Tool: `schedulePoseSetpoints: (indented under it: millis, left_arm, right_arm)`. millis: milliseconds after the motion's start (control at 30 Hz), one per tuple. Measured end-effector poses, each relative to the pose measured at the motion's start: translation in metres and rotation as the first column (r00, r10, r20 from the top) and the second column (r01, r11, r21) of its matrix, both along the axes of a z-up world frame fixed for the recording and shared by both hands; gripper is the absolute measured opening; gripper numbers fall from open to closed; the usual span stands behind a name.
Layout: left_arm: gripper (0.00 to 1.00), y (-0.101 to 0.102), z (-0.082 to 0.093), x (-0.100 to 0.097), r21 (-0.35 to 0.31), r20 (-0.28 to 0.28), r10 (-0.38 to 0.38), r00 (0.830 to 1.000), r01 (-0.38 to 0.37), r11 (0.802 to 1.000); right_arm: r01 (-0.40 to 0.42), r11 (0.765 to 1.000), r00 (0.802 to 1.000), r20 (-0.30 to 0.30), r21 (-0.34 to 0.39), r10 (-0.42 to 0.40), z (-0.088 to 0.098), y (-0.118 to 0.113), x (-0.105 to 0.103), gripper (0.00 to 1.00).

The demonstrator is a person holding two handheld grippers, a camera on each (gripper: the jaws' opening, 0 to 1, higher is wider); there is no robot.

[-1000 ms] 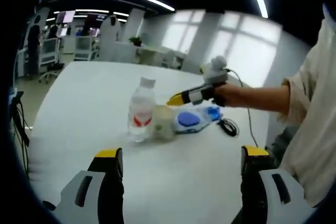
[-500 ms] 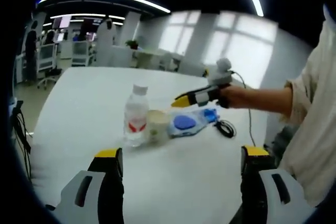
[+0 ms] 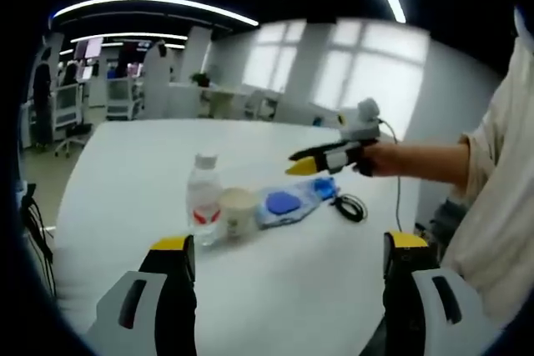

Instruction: Arrange the tabletop items into an orderly group along one side of the table until the central work area is clear of visible clutter.

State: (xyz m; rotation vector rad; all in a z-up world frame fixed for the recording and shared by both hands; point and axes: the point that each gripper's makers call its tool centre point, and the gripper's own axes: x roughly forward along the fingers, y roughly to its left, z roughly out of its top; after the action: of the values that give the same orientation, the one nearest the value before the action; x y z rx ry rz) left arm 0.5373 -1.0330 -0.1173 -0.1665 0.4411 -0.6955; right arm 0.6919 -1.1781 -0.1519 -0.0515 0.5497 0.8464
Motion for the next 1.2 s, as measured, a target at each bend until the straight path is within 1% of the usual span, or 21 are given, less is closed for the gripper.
schedulePoseSetpoints:
  millis: [67,100,267,300,367,433,500,567,700,733,867,967,1000,1067,1100,1133,1200]
  left_arm:
    - [0.91,-0.003,0.003,-0.001,-0.002,0.004,-0.006,1.0,0.006,1.0]
    - [0.91,-0.005,0.005,-0.002,0.003,0.015,-0.014,1.0,0.014,1.0]
    - [0.91,-0.014,0.013,-0.007,0.013,0.027,-0.042,0.999,0.041,0.999]
    - [0.91,-0.016,0.015,-0.008,0.015,0.033,-0.046,0.998,0.045,0.999]
    - [0.91,-0.019,0.018,-0.01,0.023,0.044,-0.055,0.998,0.054,0.998]
    - [0.91,-0.023,0.021,-0.012,0.032,0.052,-0.069,0.996,0.068,0.997]
    - [0.92,-0.028,0.025,-0.015,0.034,0.062,-0.084,0.995,0.082,0.996]
    - [0.92,-0.033,0.028,-0.018,0.042,0.071,-0.098,0.993,0.095,0.995]
    - [0.92,-0.043,0.034,-0.024,0.043,0.09,-0.124,0.988,0.12,0.992]
    - [0.93,-0.046,0.036,-0.026,0.04,0.094,-0.128,0.987,0.124,0.991]
    - [0.94,-0.058,0.043,-0.034,0.047,0.117,-0.162,0.98,0.157,0.986]
    - [0.96,-0.065,0.046,-0.04,0.045,0.125,-0.178,0.976,0.174,0.984]
    - [0.96,-0.068,0.045,-0.042,0.044,0.125,-0.183,0.975,0.179,0.983]
    - [0.96,-0.072,0.044,-0.046,0.055,0.125,-0.194,0.973,0.188,0.981]
    - [0.96,-0.073,0.045,-0.048,0.059,0.135,-0.199,0.971,0.193,0.979]
    - [0.96,-0.076,0.047,-0.051,0.055,0.147,-0.207,0.967,0.201,0.978]
    - [0.97,-0.08,0.05,-0.056,0.043,0.141,-0.216,0.966,0.212,0.976]
  right_arm:
    - [0.01,1.0,1.0,0.011,0.012,-0.01,0.006,-0.007,-0.005,0.7]
    - [0.013,1.0,1.0,0.018,0.014,-0.014,0.008,-0.01,-0.007,0.71]
    - [0.038,0.999,0.998,0.05,0.029,-0.04,0.023,-0.035,-0.024,0.73]
    - [0.04,0.999,0.998,0.054,0.031,-0.042,0.025,-0.037,-0.026,0.73]
    - [0.055,0.998,0.996,0.07,0.038,-0.057,0.031,-0.047,-0.033,0.77]
    - [0.076,0.996,0.991,0.11,0.055,-0.082,0.041,-0.059,-0.039,0.79]
    - [0.087,0.995,0.991,0.1,0.046,-0.091,0.043,-0.071,-0.05,0.79]
    - [0.102,0.993,0.988,0.111,0.065,-0.109,0.048,-0.082,-0.06,0.82]
    - [0.121,0.99,0.985,0.115,0.076,-0.129,0.054,-0.102,-0.079,0.85]
    - [0.121,0.989,0.984,0.118,0.08,-0.13,0.056,-0.108,-0.088,0.86]
    - [0.123,0.986,0.979,0.15,0.108,-0.139,0.068,-0.125,-0.112,0.91]
    - [0.13,0.984,0.974,0.169,0.119,-0.15,0.074,-0.136,-0.125,0.94]
    - [0.138,0.984,0.975,0.16,0.117,-0.156,0.073,-0.141,-0.13,0.94]
    - [0.146,0.983,0.973,0.163,0.112,-0.163,0.073,-0.149,-0.14,0.96]
    - [0.148,0.983,0.973,0.163,0.11,-0.165,0.072,-0.153,-0.144,0.96]
    - [0.151,0.983,0.972,0.166,0.108,-0.168,0.073,-0.157,-0.15,0.96]
    - [0.157,0.982,0.97,0.17,0.107,-0.174,0.073,-0.163,-0.159,0.98]
